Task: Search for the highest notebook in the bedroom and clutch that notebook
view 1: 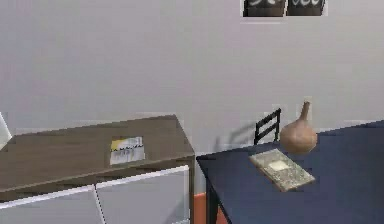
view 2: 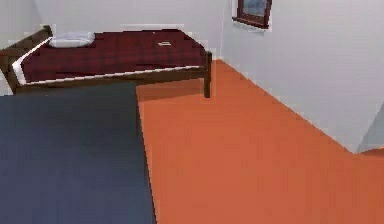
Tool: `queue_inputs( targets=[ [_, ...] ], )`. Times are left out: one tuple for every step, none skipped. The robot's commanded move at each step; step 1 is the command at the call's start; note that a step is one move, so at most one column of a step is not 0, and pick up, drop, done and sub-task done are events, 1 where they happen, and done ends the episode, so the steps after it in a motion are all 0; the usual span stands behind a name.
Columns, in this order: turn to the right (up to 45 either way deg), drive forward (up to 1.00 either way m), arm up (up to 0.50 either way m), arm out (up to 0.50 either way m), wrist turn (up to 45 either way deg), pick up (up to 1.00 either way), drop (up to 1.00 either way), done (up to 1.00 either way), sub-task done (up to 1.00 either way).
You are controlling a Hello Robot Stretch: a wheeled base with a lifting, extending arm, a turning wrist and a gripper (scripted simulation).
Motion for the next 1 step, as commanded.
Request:
queue_inputs(
  targets=[
    [45.0, 0.0, 0.0, 0.0, 0.0, 0.0, 0.0, 0.0, 0.0]
  ],
)
